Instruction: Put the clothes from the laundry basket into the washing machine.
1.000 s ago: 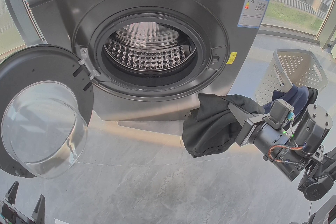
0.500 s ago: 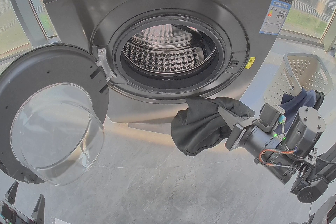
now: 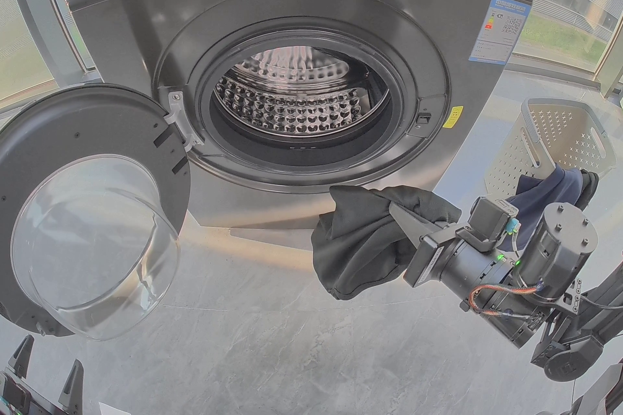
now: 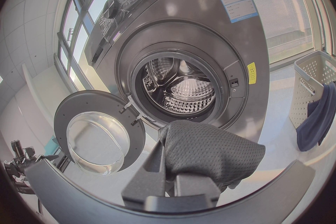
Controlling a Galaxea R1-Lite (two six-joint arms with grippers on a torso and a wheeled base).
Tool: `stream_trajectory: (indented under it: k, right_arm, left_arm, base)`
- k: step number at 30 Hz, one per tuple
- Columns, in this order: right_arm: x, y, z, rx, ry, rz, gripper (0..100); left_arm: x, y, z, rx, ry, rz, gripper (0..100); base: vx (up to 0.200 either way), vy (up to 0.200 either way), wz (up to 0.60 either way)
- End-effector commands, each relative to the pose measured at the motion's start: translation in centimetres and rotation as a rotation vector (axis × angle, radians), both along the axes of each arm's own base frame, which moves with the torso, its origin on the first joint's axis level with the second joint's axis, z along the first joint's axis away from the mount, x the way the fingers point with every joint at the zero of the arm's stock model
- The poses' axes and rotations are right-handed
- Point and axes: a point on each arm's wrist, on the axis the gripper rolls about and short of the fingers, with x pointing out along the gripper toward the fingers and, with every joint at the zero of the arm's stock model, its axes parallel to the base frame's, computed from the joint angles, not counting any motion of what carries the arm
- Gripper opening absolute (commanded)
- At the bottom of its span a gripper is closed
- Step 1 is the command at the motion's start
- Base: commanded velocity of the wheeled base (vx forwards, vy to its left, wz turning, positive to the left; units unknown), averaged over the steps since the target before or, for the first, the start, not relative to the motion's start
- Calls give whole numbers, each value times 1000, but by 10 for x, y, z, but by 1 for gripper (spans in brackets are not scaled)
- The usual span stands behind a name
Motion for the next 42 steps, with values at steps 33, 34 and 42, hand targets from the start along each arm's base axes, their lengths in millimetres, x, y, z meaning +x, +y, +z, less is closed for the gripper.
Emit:
stream_trajectory:
  k: [33,34,42]
  right_arm:
    - [35,69,31,229,-163,82,0]
    - [35,69,31,229,-163,82,0]
    - [44,78,37,290,-170,88,0]
  left_arm:
    - [86,-17,97,-71,176,-568,100]
    - [86,-17,97,-71,176,-568,100]
    - [147,-53,86,-4,297,-746,100]
  base:
    - [0,0,0]
    - [0,0,0]
    - [0,0,0]
